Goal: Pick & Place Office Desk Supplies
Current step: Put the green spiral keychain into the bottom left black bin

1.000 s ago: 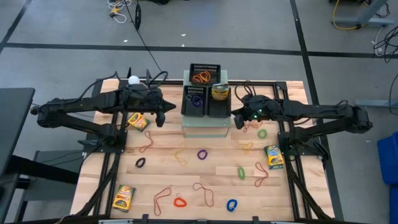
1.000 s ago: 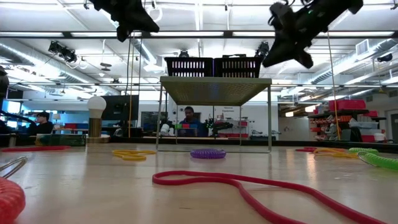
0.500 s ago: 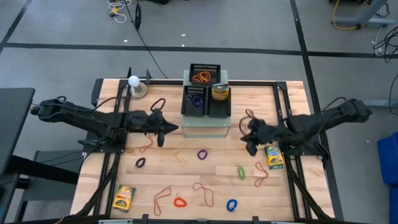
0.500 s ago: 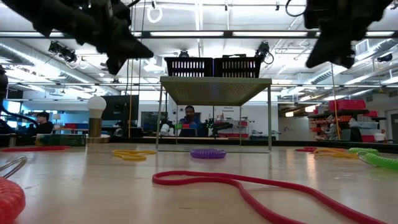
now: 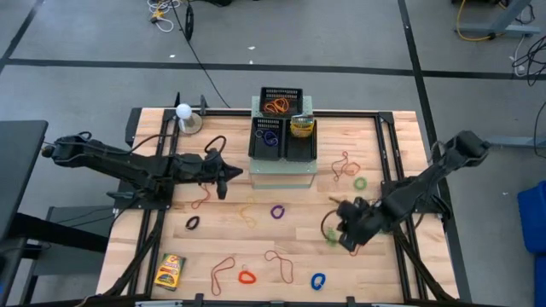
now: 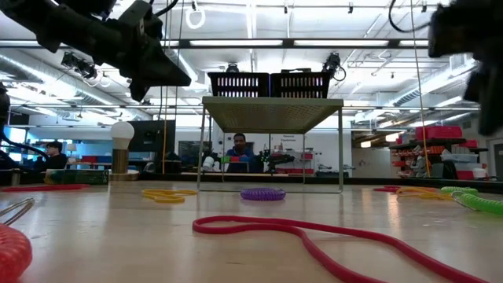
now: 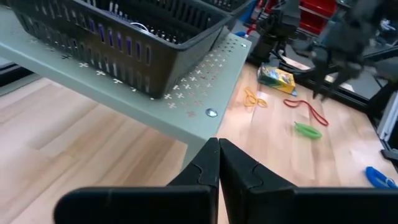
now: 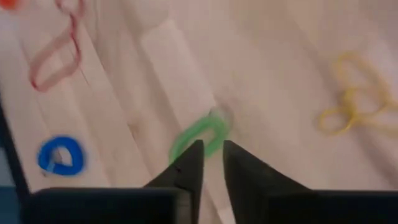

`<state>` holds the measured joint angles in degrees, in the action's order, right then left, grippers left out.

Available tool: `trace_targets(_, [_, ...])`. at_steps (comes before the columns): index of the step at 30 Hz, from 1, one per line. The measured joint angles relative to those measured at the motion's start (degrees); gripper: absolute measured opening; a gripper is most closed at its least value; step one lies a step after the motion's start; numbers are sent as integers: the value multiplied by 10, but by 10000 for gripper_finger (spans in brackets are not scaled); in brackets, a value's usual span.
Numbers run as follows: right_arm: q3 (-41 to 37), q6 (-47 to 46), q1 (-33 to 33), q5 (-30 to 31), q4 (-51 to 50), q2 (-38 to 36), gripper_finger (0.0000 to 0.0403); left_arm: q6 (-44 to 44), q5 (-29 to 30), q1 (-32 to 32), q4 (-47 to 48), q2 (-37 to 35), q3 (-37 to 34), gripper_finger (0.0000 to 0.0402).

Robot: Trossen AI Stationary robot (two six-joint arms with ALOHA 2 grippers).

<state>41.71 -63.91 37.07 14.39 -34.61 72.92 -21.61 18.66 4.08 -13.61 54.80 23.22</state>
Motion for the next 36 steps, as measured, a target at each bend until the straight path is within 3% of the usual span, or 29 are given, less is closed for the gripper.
trace_targets(7, [0, -17, 18, -29, 81, 111, 143, -7, 23, 0, -1, 0, 0, 7])
trace_targets(12, [0, -50, 17, -39, 100, 161, 156, -16, 23, 1, -1, 0, 0, 7])
trace_targets(19, [2, -74, 18, -24, 105, 184, 122, -23, 31, 1, -1, 0, 0, 7])
trace_targets(24, [1, -72, 17, -21, 99, 185, 74, -36, 38, 1, 0, 3, 0, 7])
trace_targets(30, [1, -54, 16, -17, 83, 155, 13, -114, 34, 0, 12, 19, 1, 7])
trace_targets(36, [48, 49, 1, 3, 31, 95, 14, -115, -5, 1, -12, 30, 1, 7])
